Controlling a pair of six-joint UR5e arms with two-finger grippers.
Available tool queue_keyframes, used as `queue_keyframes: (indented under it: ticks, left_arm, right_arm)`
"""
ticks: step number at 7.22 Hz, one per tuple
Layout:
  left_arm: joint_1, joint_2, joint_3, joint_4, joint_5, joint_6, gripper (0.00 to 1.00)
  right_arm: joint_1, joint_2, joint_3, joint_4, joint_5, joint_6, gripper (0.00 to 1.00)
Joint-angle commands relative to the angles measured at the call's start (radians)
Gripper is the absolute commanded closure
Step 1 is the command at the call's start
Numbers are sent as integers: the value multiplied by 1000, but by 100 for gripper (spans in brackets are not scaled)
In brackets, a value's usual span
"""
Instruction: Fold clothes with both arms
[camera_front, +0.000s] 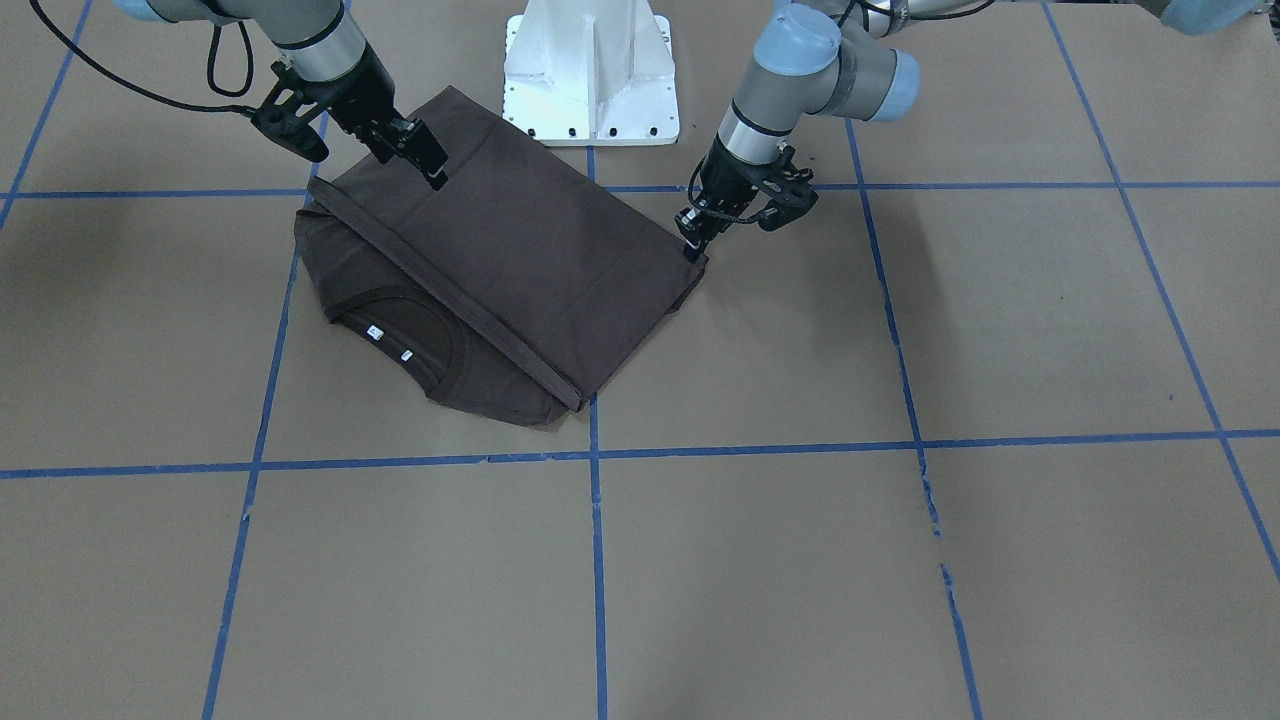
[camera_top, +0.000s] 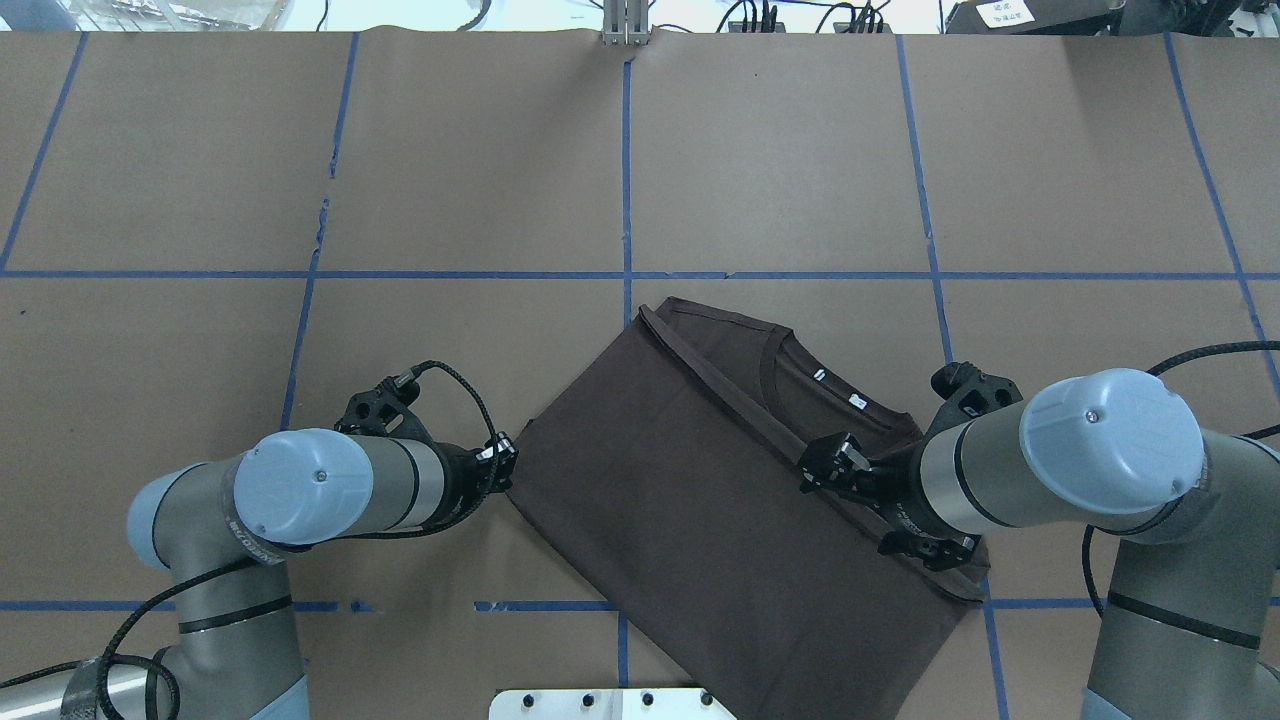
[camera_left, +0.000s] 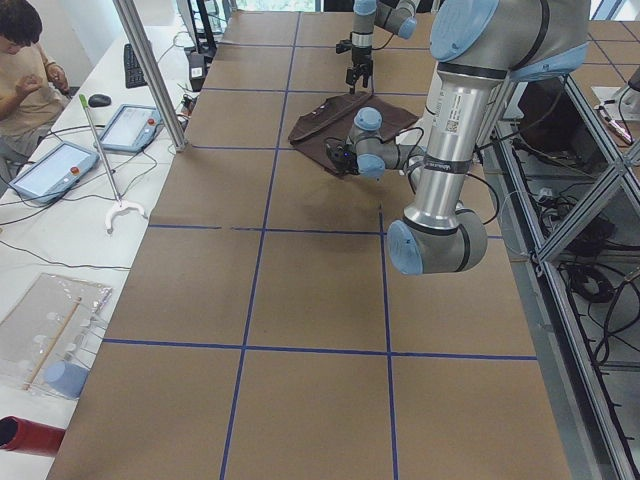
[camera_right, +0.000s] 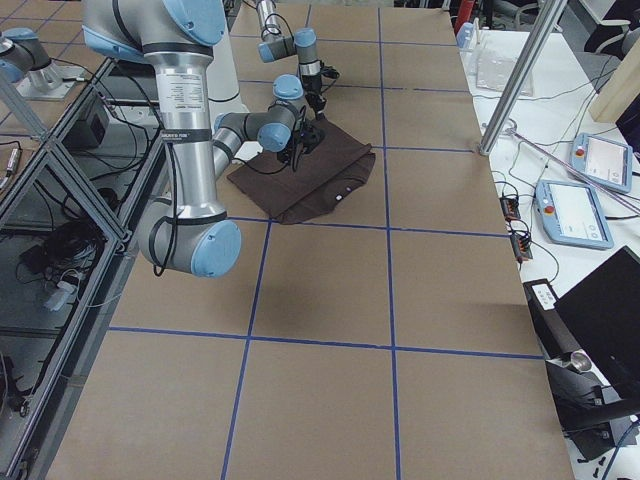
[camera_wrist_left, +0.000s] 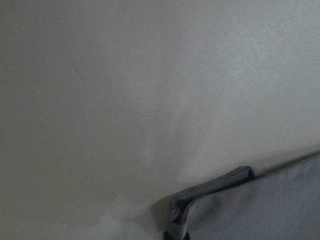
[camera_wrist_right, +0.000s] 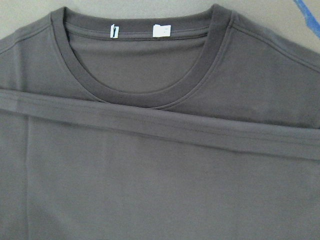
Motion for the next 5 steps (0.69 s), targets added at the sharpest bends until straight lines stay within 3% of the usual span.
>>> queue_keyframes:
  ticks: [1,5]
  left_arm:
    - [-83,-19,10,7,-1,136,100]
    - [-281,-134,107,7,-17,312,100]
  right_arm:
    - [-2,3,-1,0,-21,5,0]
    - [-5,26,-1,0,-54,10,0]
